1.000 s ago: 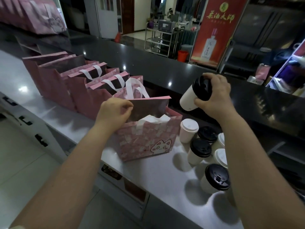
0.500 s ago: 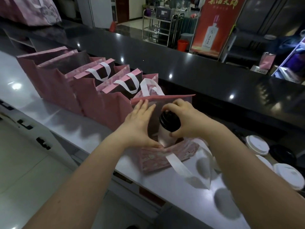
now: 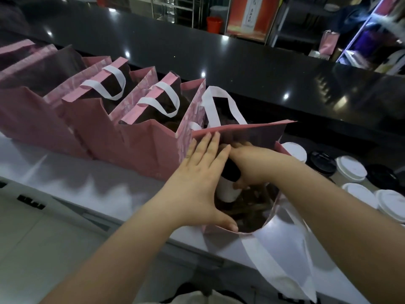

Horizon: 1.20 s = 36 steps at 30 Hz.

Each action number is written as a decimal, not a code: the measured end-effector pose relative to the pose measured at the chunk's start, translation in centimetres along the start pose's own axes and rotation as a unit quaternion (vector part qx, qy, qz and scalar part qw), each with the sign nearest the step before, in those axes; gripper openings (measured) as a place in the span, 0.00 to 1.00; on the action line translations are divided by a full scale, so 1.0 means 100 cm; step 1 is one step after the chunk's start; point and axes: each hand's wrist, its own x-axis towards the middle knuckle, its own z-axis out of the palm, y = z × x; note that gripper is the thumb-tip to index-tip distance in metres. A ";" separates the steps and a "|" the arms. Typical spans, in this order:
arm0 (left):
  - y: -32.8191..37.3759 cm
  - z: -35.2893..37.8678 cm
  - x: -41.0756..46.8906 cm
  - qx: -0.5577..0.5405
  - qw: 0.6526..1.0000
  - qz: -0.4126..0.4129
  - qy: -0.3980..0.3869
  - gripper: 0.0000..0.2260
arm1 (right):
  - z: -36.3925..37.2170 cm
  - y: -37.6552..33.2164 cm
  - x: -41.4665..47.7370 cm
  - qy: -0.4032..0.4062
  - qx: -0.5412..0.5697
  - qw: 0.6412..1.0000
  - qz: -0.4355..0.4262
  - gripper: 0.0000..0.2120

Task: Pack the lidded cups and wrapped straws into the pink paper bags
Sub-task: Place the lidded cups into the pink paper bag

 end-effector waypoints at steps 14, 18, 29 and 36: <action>-0.003 0.011 0.007 0.001 1.000 -0.022 0.003 0.62 | 0.070 -0.015 -0.011 -0.034 0.048 0.994 -0.089 0.46; -0.006 0.009 0.007 -0.007 0.999 -0.037 0.001 0.62 | 0.083 -0.017 -0.012 -0.055 0.049 0.994 -0.084 0.51; 0.001 -0.010 0.004 0.001 0.995 -0.027 0.096 0.29 | 0.010 -0.003 -0.034 -0.090 0.047 0.994 -0.039 0.48; 0.034 -0.036 0.039 0.031 0.987 -0.017 0.155 0.17 | -0.033 0.029 -0.113 0.177 0.220 0.955 0.086 0.22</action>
